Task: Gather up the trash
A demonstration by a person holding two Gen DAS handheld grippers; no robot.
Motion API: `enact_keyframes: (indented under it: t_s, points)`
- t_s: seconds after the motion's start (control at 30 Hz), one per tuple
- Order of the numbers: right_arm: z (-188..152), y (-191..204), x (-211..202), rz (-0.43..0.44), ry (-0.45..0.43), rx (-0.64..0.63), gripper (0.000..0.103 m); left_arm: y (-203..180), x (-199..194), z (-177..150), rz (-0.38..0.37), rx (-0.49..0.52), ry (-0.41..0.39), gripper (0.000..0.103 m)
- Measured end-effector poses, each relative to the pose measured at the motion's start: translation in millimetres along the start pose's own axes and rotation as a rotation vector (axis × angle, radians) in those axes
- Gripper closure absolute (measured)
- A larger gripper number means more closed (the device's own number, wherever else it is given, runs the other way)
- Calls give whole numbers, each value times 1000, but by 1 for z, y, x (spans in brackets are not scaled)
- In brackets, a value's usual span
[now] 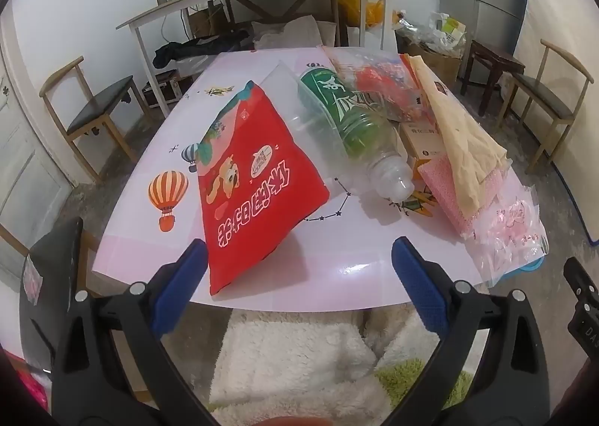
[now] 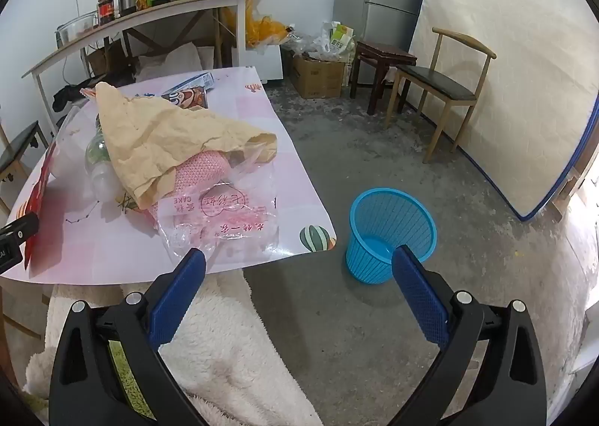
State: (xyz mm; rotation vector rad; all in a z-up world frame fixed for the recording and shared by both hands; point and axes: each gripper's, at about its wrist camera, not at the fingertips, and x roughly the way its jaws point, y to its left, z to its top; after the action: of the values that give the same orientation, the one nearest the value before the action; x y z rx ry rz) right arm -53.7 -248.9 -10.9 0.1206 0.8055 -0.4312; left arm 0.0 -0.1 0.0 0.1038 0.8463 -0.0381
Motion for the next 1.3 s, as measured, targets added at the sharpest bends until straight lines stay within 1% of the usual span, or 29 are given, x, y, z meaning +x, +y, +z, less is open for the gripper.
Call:
enact_keyframes:
  t_s: [0.67,1.3]
  points:
    - [2,1,-1,0,-7,1,6,0,1,3,-18,4,-16,9]
    - [2,1,-1,-1,-10,0,6,7,2,2,-7,-11,-10,9]
